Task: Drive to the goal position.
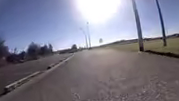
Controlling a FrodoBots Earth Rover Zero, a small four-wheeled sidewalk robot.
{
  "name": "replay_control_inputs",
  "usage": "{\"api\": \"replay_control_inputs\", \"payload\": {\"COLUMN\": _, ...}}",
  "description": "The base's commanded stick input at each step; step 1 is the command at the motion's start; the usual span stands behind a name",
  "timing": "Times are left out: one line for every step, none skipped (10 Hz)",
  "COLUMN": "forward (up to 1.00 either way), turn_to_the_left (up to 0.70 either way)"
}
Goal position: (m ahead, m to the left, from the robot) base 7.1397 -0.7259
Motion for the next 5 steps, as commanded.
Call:
{"api": "replay_control_inputs", "payload": {"forward": 1.00, "turn_to_the_left": 0.00}}
{"api": "replay_control_inputs", "payload": {"forward": 1.00, "turn_to_the_left": 0.00}}
{"api": "replay_control_inputs", "payload": {"forward": 1.00, "turn_to_the_left": 0.00}}
{"api": "replay_control_inputs", "payload": {"forward": 1.00, "turn_to_the_left": 0.00}}
{"api": "replay_control_inputs", "payload": {"forward": 1.00, "turn_to_the_left": 0.00}}
